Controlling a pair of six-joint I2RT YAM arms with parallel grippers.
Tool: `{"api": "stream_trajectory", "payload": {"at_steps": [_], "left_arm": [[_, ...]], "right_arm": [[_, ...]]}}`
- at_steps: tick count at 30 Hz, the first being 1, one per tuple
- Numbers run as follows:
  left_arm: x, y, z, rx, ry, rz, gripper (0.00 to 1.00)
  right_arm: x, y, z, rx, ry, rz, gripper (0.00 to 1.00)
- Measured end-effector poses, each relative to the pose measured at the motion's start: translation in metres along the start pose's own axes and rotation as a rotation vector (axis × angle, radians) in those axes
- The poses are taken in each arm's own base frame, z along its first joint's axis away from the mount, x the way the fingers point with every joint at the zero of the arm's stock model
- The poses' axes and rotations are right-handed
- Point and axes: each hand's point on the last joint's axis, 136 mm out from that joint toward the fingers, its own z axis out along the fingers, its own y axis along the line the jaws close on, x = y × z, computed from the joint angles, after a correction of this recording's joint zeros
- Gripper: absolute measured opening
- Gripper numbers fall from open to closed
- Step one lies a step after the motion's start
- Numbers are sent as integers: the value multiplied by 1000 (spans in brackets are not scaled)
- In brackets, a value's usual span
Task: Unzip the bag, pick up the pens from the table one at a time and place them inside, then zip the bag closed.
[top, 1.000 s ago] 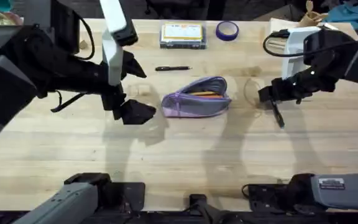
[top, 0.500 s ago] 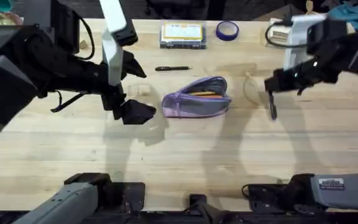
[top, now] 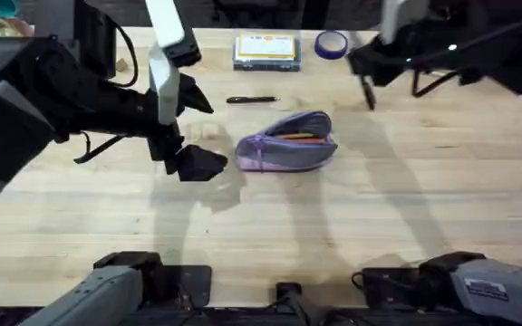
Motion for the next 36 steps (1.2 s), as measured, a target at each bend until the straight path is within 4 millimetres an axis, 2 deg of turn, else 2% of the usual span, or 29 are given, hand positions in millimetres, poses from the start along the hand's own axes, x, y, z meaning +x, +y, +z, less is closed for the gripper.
{"api": "stream_trajectory", "payload": {"at_steps": [4, 7, 11, 16, 23, 36], "left_arm": [[0, 0, 0, 0, 0, 0, 994], [0, 0, 0, 0, 0, -1, 993], [0, 0, 0, 0, 0, 0, 993], [0, 0, 0, 0, 0, -1, 994], [0, 0, 0, 0, 0, 0, 993], [1, -1, 0, 5, 3, -5, 993]], "right_arm": [[-15, 49, 0, -118, -37, -207, 31], [-16, 83, -3, -216, -54, -374, 31], [-11, 110, -8, -296, -67, -572, 31], [2, 126, -8, -364, -50, -733, 32], [29, 152, 8, -478, 9, -867, 32], [55, 180, 19, -593, 82, -930, 33]]}}
